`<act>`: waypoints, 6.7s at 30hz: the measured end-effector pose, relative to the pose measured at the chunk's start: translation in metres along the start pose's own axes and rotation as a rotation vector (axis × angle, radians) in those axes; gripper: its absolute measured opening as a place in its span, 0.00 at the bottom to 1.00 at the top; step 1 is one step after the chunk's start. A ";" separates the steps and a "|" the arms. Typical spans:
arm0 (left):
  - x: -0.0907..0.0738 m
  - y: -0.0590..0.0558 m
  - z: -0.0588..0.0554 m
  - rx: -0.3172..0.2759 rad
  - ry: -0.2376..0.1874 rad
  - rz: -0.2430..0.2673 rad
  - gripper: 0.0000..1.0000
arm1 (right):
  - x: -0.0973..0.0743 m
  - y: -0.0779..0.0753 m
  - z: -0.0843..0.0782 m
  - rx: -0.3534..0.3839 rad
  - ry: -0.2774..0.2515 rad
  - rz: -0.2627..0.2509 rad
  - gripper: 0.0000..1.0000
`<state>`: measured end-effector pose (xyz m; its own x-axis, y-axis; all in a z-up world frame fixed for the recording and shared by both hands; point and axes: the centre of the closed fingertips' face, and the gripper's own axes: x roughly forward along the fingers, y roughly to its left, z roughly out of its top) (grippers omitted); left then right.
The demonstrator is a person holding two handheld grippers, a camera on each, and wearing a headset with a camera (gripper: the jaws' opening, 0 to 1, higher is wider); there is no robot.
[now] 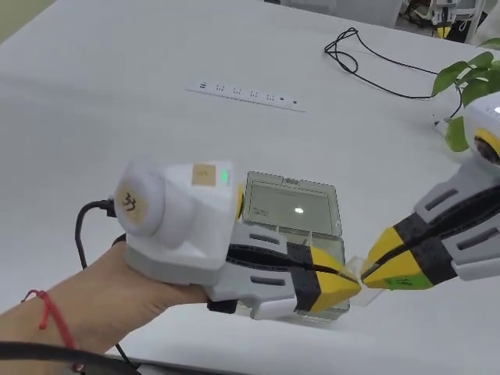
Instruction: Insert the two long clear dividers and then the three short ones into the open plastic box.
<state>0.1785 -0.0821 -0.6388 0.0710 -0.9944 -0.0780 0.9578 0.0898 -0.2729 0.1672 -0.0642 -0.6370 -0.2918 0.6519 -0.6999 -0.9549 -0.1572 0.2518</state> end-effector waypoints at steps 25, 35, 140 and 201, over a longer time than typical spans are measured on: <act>-0.007 0.006 -0.011 0.000 0.041 0.045 0.08 | -0.006 -0.005 -0.003 -0.013 0.004 -0.027 0.03; -0.020 0.016 -0.016 0.000 0.055 0.104 0.19 | -0.011 -0.015 -0.011 -0.007 0.018 -0.062 0.03; -0.079 0.074 -0.078 -0.064 0.142 0.314 1.00 | 0.056 -0.131 -0.127 0.010 0.354 -0.206 0.02; -0.079 0.074 -0.080 -0.072 0.159 0.311 1.00 | 0.070 -0.141 -0.145 -0.004 0.342 -0.264 0.10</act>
<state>0.2217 0.0073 -0.7297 0.3063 -0.8985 -0.3146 0.8747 0.3960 -0.2795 0.2731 -0.1039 -0.8186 -0.0382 0.3867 -0.9214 -0.9992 -0.0217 0.0323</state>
